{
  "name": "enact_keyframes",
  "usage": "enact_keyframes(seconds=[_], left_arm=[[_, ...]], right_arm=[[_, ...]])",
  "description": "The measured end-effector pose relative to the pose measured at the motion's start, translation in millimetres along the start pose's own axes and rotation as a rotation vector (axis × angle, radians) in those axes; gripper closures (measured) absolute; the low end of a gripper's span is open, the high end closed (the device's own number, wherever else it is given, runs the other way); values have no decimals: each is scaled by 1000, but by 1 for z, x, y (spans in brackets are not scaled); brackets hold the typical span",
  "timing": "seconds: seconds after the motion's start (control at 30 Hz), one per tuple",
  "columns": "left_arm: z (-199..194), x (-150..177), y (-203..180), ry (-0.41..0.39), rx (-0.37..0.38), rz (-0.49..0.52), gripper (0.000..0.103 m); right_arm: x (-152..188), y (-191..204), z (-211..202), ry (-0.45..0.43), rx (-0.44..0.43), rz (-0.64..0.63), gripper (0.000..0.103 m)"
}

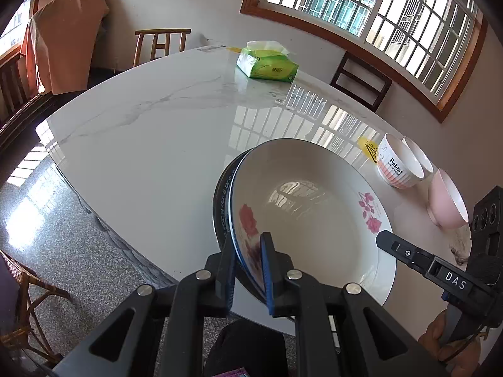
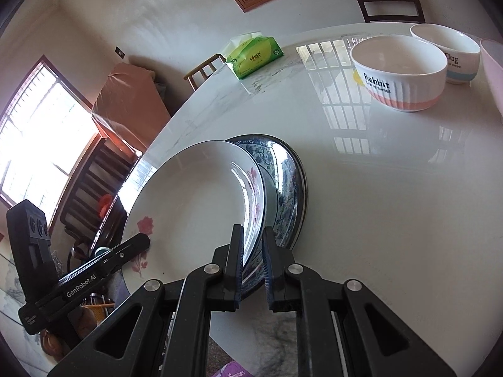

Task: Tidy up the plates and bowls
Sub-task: 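Carry the white plate onto the blue-white stack and open both tools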

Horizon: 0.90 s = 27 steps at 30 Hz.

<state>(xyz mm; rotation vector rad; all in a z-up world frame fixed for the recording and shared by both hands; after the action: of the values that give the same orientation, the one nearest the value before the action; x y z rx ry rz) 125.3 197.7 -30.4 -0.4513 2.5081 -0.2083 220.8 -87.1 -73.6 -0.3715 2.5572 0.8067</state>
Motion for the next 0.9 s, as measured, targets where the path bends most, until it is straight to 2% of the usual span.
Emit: enact_keyframes(seconds=[0.9], left_arm=[[22,-8,-2,6,-41,39,87]], right_arm=[[-1,3,9,-3,64,-37,90]])
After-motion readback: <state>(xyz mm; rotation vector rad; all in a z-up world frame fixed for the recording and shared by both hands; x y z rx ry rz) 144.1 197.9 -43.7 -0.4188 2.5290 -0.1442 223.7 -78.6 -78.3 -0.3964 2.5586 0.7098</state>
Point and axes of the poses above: each gripper's, at about its wrist camera, not at the fingertips, and z roughly the way its jaws point, y to its left, x to its underside, the point moved 1 cm from there along z, roughly the way its jaws point, and after that the axes turned 5 degrees about y, right-handed, at the moved point
